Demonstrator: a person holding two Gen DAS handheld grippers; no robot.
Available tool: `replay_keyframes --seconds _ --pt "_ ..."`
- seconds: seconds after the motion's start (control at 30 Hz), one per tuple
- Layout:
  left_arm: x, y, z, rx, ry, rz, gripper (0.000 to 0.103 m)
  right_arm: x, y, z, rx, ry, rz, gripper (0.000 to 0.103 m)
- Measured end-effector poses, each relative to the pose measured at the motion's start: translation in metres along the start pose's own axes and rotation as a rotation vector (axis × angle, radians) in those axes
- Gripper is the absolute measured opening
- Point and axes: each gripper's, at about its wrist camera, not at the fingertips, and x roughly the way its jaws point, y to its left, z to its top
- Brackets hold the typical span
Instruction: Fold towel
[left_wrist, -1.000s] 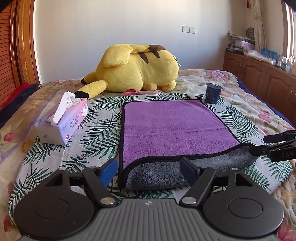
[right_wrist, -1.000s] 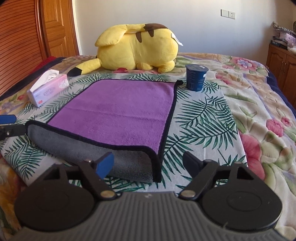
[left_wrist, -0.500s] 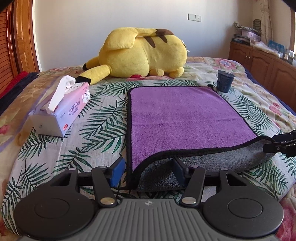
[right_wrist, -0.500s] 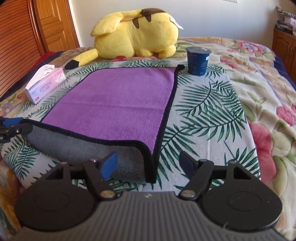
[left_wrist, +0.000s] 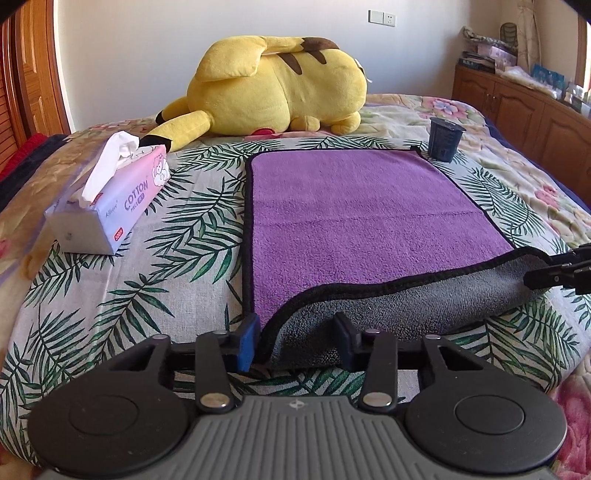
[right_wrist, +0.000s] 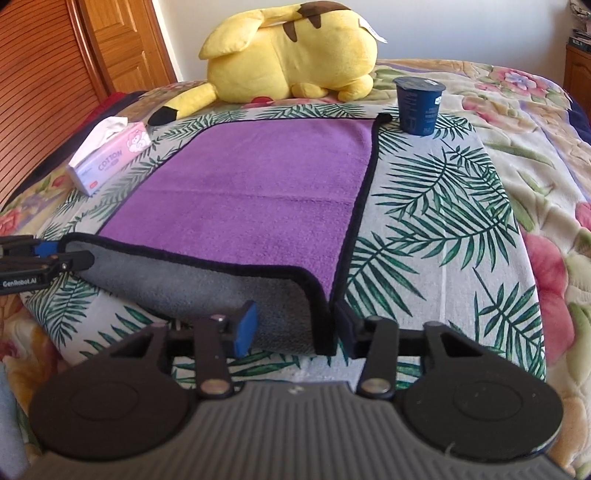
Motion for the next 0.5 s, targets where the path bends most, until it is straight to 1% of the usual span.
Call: replay_keyframes --seconds 0.07,0.13,0.23,0.37,0.47,0.5 --pt "-0.0001 0.0001 -0.0002 0.001 0.0 0.001 0.018 -0.0002 0.0003 0.0005 -0.008 0.002 0.002 0.036" --pt "0.0004 -0.0001 -0.0006 0.003 0.003 0.002 0.018 -0.0009 0.0007 0.0006 -0.015 0.002 0.0 0.032" --pt "0.001 -0.0008 -0.0016 0.01 0.006 0.003 0.018 -0.0015 0.0007 0.001 -0.024 0.002 -0.002 0.03" --pt "0.0014 -0.001 -0.0018 0.014 0.008 0.003 0.017 -0.0025 0.0014 0.0016 -0.04 0.002 -0.005 0.024" --pt "0.002 -0.0005 -0.0026 0.012 0.013 -0.002 0.013 -0.0034 0.0012 0.0018 -0.052 0.002 -0.004 0.021" --pt "0.0023 -0.0003 -0.0026 0.008 0.015 -0.007 0.01 -0.0037 0.0014 0.0018 -0.054 0.002 -0.002 0.02"
